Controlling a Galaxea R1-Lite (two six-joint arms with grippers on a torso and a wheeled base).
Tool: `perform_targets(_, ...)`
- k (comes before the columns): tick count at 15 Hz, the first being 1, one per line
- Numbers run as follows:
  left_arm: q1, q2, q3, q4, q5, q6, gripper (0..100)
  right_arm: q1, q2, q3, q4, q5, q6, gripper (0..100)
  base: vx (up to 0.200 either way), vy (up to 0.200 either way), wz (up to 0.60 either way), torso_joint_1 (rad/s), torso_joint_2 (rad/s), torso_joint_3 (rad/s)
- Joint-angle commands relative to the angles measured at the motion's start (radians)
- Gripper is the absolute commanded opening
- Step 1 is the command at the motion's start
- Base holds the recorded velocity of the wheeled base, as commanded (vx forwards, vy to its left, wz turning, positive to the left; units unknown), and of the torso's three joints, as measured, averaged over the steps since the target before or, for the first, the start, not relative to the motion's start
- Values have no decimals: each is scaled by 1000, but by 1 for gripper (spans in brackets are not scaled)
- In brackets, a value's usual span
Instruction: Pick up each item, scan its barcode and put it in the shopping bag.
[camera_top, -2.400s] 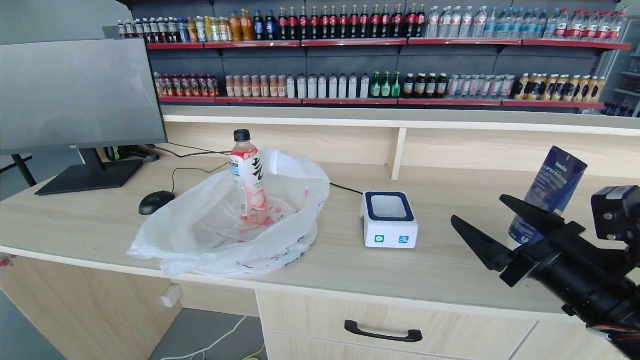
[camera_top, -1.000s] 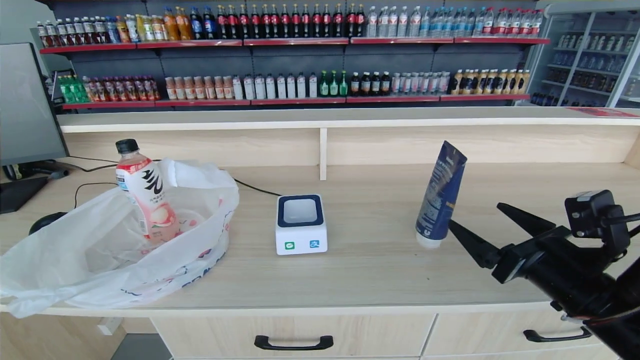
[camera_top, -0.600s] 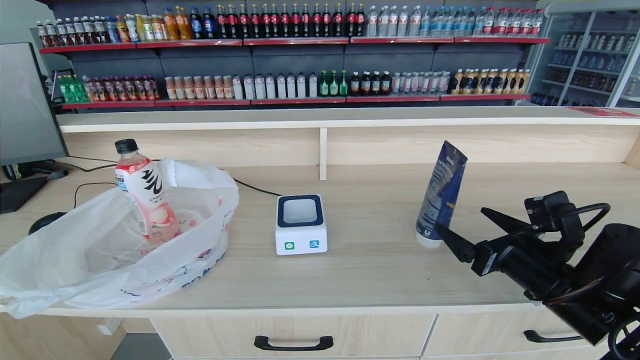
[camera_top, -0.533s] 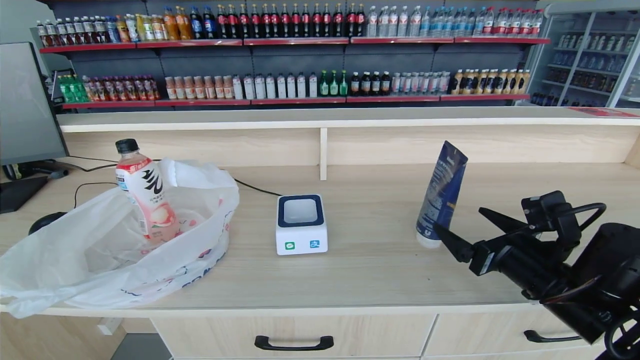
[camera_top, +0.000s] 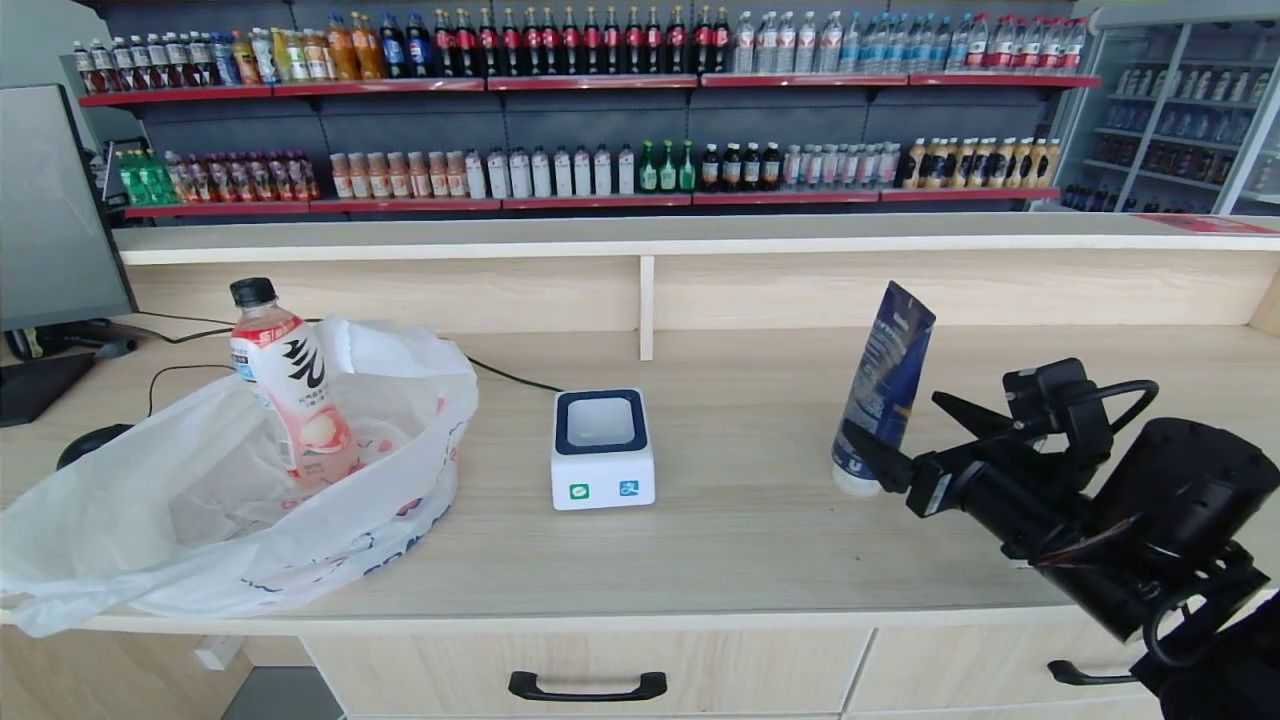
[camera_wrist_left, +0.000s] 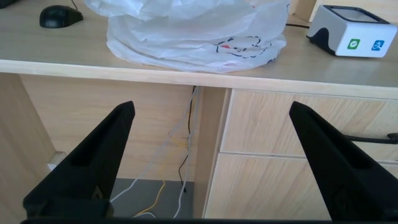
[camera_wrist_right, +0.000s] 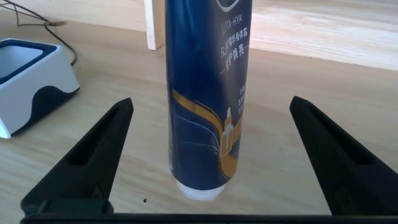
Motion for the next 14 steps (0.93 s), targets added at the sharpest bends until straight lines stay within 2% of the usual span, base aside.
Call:
perform_targets(1, 0, 0, 0, 0, 0, 0, 100, -3, 50, -63, -1, -18, 0, 100, 0, 0, 0, 0, 0, 0)
perform_targets(14, 0, 0, 0, 0, 0, 0, 100, 25, 146, -168, -1, -112, 9, 100, 0, 0, 0, 0, 0, 0)
